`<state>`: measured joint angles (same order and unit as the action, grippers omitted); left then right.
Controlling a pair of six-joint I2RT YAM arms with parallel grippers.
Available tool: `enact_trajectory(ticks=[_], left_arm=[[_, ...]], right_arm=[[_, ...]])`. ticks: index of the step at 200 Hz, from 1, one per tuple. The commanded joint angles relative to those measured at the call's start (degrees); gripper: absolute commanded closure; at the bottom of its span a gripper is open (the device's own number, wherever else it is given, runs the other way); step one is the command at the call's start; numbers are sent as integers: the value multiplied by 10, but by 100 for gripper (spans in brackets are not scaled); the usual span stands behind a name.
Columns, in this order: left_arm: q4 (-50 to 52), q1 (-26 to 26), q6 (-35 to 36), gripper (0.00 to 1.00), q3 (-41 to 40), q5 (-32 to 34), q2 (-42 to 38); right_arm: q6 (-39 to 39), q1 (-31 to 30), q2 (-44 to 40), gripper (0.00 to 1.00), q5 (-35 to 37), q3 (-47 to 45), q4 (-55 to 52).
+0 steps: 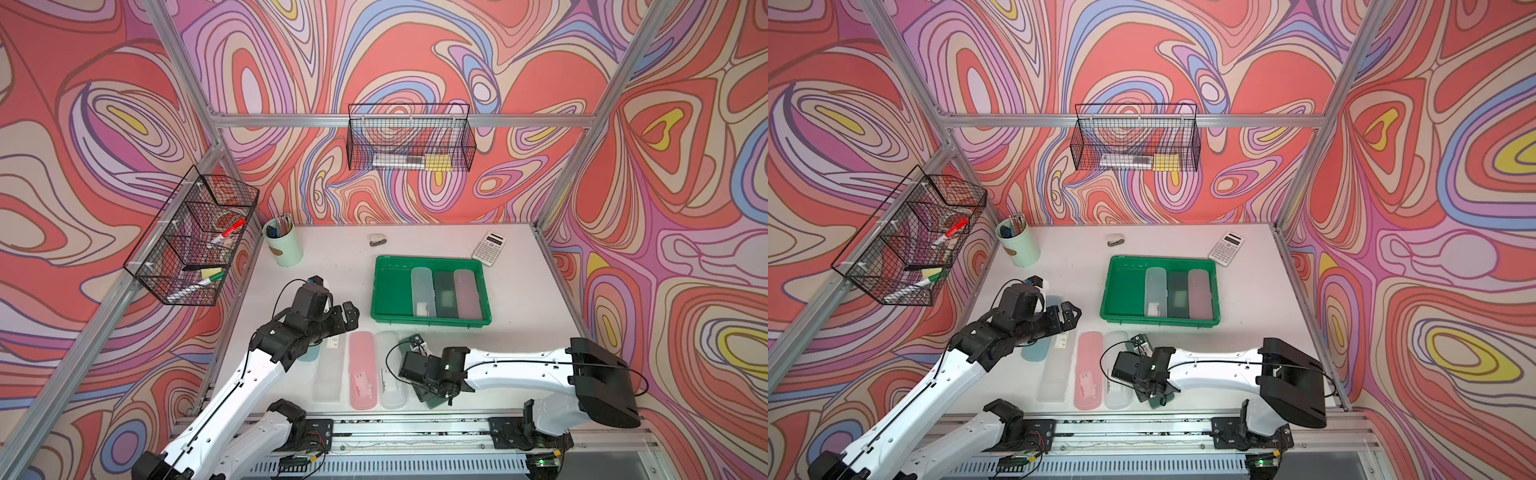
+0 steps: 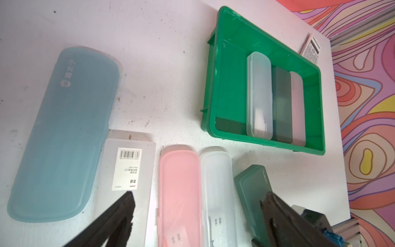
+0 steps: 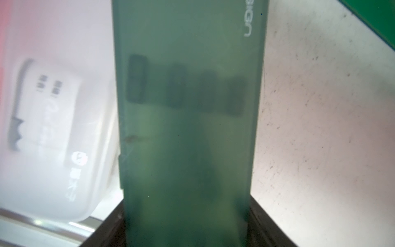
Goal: Put the pencil case into the storage box
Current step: Pick up the pencil case from the center of the board.
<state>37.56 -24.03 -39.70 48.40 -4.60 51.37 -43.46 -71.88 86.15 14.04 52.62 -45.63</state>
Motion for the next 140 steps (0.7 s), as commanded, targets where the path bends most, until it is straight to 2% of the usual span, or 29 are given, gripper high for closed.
enact_trajectory(ticks=[1,22,55,79,100,116,140], left_arm=[[36,-3,2,3,37,11,-13],[38,-3,7,3,63,12,-14],[12,-3,16,2,94,18,-4],[-32,-3,26,1,119,4,43],[-63,-3,33,1,156,-8,99],[-89,-3,35,1,177,-13,132],[-116,-3,37,1,201,-26,171]], right_arm=[[21,-5,-45,58,-1,26,-15],[27,-5,-77,58,2,40,-23],[0,-5,-113,58,61,76,-45],[-22,9,-102,58,100,123,-63],[-18,65,-72,58,78,160,-52],[-1,129,-42,59,28,178,-16],[20,200,31,60,-9,238,9]])
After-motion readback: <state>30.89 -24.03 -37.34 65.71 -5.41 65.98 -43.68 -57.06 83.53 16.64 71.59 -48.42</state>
